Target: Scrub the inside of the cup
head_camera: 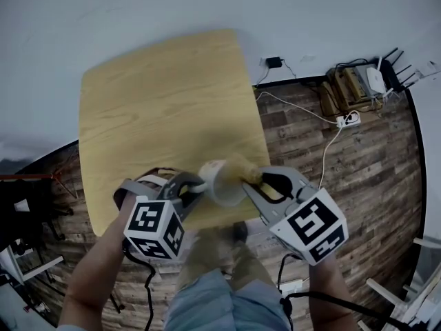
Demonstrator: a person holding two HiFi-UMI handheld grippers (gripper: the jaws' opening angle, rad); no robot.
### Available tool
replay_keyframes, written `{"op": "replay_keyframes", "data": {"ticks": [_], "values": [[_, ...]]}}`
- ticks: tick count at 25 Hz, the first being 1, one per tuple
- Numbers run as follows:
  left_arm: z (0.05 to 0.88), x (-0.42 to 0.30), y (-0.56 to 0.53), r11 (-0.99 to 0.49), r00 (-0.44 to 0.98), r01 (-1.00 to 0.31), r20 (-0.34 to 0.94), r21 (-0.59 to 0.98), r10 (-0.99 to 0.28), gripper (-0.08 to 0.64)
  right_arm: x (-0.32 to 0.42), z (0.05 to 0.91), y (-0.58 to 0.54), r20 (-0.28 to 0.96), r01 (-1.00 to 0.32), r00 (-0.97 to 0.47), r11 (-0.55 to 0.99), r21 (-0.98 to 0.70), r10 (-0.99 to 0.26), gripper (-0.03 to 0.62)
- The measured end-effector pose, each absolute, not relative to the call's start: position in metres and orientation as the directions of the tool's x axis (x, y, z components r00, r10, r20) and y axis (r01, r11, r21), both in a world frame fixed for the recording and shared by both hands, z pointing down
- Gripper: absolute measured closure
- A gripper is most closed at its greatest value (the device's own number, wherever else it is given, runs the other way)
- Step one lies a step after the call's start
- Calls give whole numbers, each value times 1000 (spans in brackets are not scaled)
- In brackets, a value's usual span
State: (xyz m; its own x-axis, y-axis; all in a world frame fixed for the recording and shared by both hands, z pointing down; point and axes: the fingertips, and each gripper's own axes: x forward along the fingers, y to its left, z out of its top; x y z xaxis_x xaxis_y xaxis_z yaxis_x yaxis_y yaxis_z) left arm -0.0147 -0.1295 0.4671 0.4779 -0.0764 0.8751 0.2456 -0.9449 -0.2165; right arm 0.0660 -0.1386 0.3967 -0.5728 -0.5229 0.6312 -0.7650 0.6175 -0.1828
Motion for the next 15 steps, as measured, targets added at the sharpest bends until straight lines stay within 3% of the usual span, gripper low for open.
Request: {"op": "replay_keyframes", "data": {"ticks": [15], "values": [[470,-18,-132,-956,505,207,860,-208,-77,494,71,430,-92,714,-762,-564,595,-256,-415,526]]}}
